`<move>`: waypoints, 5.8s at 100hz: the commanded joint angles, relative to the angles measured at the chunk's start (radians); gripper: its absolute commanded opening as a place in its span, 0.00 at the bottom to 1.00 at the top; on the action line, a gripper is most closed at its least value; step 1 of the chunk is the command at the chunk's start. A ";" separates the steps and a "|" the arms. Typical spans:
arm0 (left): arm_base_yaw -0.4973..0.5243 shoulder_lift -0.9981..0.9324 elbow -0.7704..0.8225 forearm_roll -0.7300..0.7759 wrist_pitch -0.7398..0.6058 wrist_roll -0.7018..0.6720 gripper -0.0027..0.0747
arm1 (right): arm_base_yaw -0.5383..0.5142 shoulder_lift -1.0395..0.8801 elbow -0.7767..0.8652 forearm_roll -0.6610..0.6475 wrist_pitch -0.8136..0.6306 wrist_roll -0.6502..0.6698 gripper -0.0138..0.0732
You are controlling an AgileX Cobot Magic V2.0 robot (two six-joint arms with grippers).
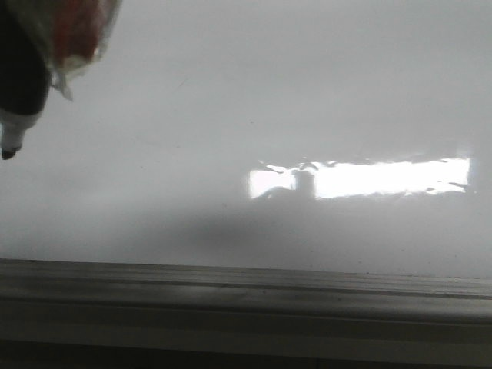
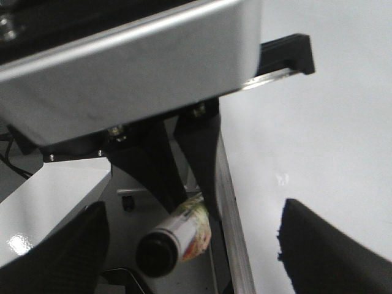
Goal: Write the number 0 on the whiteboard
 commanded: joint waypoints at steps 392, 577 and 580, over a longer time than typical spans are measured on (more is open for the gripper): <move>0.226 -0.787 0.411 0.334 -0.477 -1.073 0.01 | -0.305 -0.140 0.401 -0.108 -0.627 0.017 0.11; 0.226 -0.787 0.411 0.310 -0.477 -1.073 0.01 | -0.485 -0.160 0.308 -0.119 -0.348 0.017 0.11; 0.226 -0.787 0.411 0.310 -0.477 -1.073 0.01 | -0.478 -0.153 0.305 -0.119 -0.348 0.017 0.11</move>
